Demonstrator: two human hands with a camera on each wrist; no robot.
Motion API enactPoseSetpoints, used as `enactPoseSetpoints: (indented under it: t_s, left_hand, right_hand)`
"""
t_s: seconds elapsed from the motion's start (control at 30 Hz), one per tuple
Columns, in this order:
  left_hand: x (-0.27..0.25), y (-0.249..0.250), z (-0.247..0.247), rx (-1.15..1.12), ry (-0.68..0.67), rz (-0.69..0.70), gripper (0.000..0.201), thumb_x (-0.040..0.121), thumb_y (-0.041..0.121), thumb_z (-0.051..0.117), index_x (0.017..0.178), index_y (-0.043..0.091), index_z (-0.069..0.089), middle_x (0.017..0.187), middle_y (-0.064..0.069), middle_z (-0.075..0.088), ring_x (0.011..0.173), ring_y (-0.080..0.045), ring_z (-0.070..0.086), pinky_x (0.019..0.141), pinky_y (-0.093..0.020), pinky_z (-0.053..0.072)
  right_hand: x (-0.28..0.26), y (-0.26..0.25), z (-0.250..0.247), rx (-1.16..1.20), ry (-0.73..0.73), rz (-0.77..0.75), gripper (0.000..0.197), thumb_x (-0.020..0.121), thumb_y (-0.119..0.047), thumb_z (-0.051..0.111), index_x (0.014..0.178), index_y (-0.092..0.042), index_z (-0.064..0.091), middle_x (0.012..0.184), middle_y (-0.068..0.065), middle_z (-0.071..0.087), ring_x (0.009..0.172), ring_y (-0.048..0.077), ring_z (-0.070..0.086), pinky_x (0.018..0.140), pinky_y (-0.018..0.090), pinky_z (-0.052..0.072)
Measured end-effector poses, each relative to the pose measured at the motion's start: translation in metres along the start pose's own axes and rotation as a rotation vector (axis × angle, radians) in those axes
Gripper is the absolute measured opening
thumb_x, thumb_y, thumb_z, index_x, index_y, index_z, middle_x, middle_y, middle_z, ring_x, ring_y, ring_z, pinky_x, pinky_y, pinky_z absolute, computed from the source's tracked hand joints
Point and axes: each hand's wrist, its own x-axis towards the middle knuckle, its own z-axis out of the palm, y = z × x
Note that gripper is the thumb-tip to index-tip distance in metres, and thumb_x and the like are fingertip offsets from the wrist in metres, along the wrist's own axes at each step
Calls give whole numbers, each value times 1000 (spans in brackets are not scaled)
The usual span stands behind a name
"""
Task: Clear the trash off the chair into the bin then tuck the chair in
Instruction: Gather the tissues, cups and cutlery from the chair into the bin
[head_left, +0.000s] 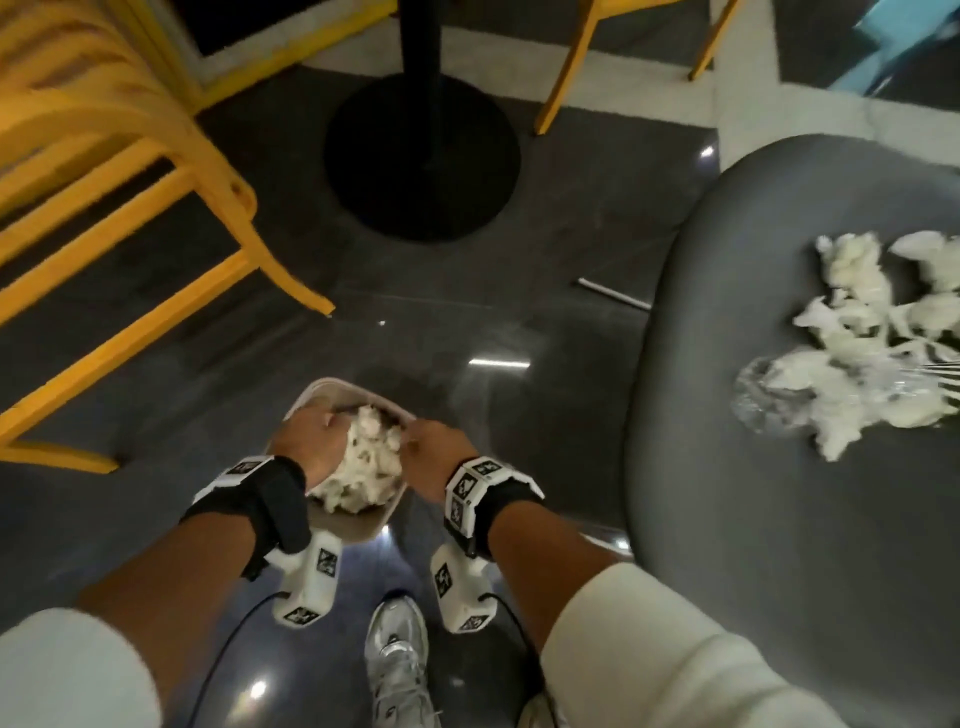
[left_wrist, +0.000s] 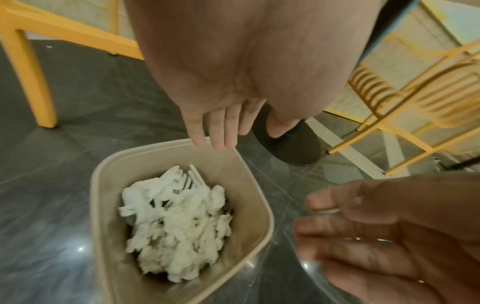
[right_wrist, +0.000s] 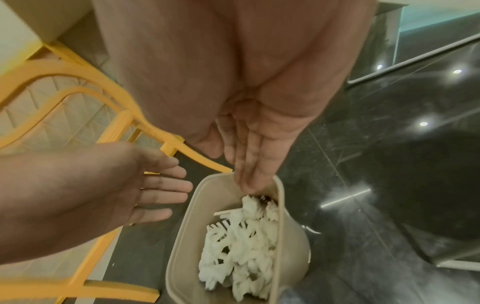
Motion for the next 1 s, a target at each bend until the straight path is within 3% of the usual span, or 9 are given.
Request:
enactPoseSetpoints:
  t_s: [0.17, 0.33, 0.47, 0.53, 0.63, 0.7, 0.77, 0.9, 1.0]
  left_hand:
    - [-16, 95, 7, -2, 13, 169, 22, 93, 14, 54, 110, 10, 67, 115, -15, 69, 109, -35, 62, 94, -39, 47]
    - [-56, 214, 36, 36, -3, 383, 21, 91, 17, 52, 106, 21, 66, 107, -4, 69, 100, -27, 64, 84, -31, 47]
    - [-94, 299, 78, 36, -78, 583, 20, 88, 19, 55, 106, 21, 64, 99, -2, 69, 94, -25, 66, 88, -35, 51]
    - [-111, 336, 105, 79, -76, 722, 32, 82, 32, 62, 113, 22, 59, 107, 0, 62, 104, -24, 62, 95, -40, 49]
    - [-135, 389, 151, 248, -27, 847, 68, 70, 58, 63, 130, 30, 46, 130, 1, 48, 124, -24, 45, 105, -43, 39]
    - [-150, 416, 181, 365, -41, 872, 85, 63, 67, 65, 136, 33, 38, 138, 2, 37, 130, -25, 35, 108, -44, 33]
    - [-157, 433, 211, 490, -71, 871, 95, 57, 73, 65, 138, 34, 34, 143, 0, 32, 134, -27, 31, 109, -49, 31]
    - [-155, 443, 255, 597, -56, 747, 101, 52, 74, 67, 135, 26, 35, 145, -5, 29, 134, -31, 33, 107, -49, 33]
    - [-155, 440, 273, 635, 16, 758, 77, 68, 53, 74, 130, 19, 42, 142, -9, 30, 127, -34, 33, 102, -45, 36]
  right_hand:
    - [-44, 40, -69, 150, 163, 14, 22, 93, -22, 53, 104, -15, 71, 111, 14, 74, 106, 36, 69, 94, 38, 56]
    - [-101, 93, -145, 348, 462, 47, 37, 79, -41, 43, 97, -25, 71, 93, 6, 78, 94, 30, 73, 90, 40, 58]
    - [-158, 167, -204, 426, 764, 109, 22, 93, -32, 55, 100, -19, 72, 89, 5, 77, 88, 28, 71, 82, 38, 56]
    - [-185, 215, -224, 483, 869, 175, 17, 95, -27, 58, 96, -16, 71, 84, 2, 74, 81, 25, 68, 75, 32, 52]
    - [-213, 278, -235, 513, 874, 288, 13, 96, -24, 57, 92, -18, 69, 85, 2, 73, 84, 27, 68, 76, 33, 52]
    - [-221, 306, -238, 513, 828, 321, 14, 95, -26, 56, 95, -22, 69, 93, 4, 75, 90, 28, 70, 85, 43, 57]
    - [-224, 323, -244, 496, 808, 338, 17, 95, -25, 55, 99, -22, 71, 97, 5, 76, 95, 28, 70, 90, 44, 56]
    - [-222, 341, -263, 534, 851, 342, 18, 95, -25, 54, 101, -22, 71, 99, 5, 76, 98, 28, 69, 90, 40, 55]
    - [-220, 349, -274, 495, 875, 343, 18, 93, -26, 53, 102, -23, 68, 97, 3, 75, 96, 27, 68, 86, 36, 55]
